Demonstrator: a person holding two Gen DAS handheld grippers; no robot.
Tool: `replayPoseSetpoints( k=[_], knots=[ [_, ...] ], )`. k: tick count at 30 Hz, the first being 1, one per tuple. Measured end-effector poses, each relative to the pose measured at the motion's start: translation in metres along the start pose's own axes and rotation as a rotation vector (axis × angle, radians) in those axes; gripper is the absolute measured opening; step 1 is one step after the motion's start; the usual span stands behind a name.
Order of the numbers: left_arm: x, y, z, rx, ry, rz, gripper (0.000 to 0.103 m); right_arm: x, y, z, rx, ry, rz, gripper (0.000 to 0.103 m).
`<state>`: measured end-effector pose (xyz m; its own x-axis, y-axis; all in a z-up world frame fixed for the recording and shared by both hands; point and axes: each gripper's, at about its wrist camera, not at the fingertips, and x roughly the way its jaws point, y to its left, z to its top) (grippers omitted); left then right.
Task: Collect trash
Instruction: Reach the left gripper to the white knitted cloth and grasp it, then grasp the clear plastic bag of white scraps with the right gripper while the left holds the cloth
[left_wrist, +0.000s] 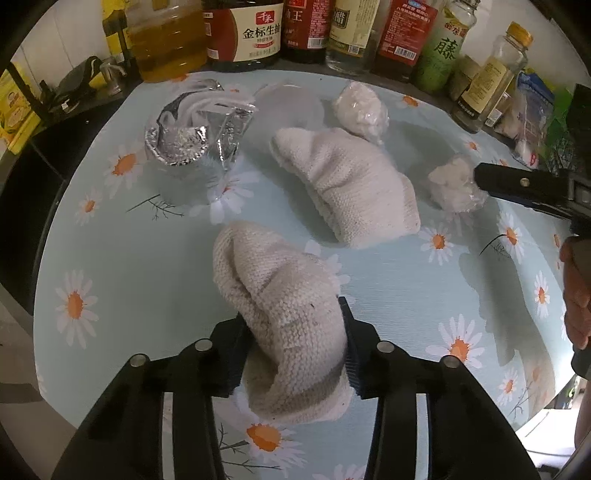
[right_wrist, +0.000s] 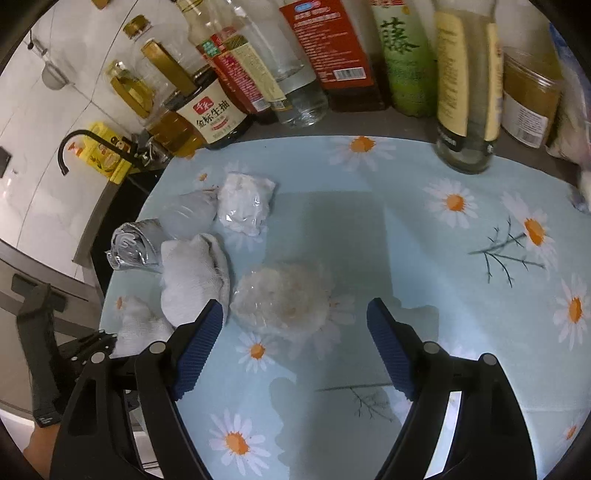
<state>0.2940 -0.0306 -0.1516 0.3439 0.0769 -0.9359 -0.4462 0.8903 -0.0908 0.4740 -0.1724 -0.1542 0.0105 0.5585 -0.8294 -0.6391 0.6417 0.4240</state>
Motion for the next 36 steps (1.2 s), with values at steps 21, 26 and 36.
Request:
replayPoseSetpoints(
  k=[21, 26, 36],
  knots=[
    [-0.031, 0.01, -0.016, -0.047, -0.049, -0.072, 0.036, 0.033, 0.019, 0.011, -0.081, 0.046, -0.047, 0.057],
    [-0.032, 0.018, -0.019, -0.042, -0.054, -0.086, 0.036, 0.032, 0.021, 0.006, -0.065, 0.051, -0.075, 0.054],
    [-0.042, 0.04, -0.028, 0.001, -0.075, -0.151, 0.036, 0.014, 0.036, -0.017, -0.002, 0.009, -0.123, 0.046]
  ],
)
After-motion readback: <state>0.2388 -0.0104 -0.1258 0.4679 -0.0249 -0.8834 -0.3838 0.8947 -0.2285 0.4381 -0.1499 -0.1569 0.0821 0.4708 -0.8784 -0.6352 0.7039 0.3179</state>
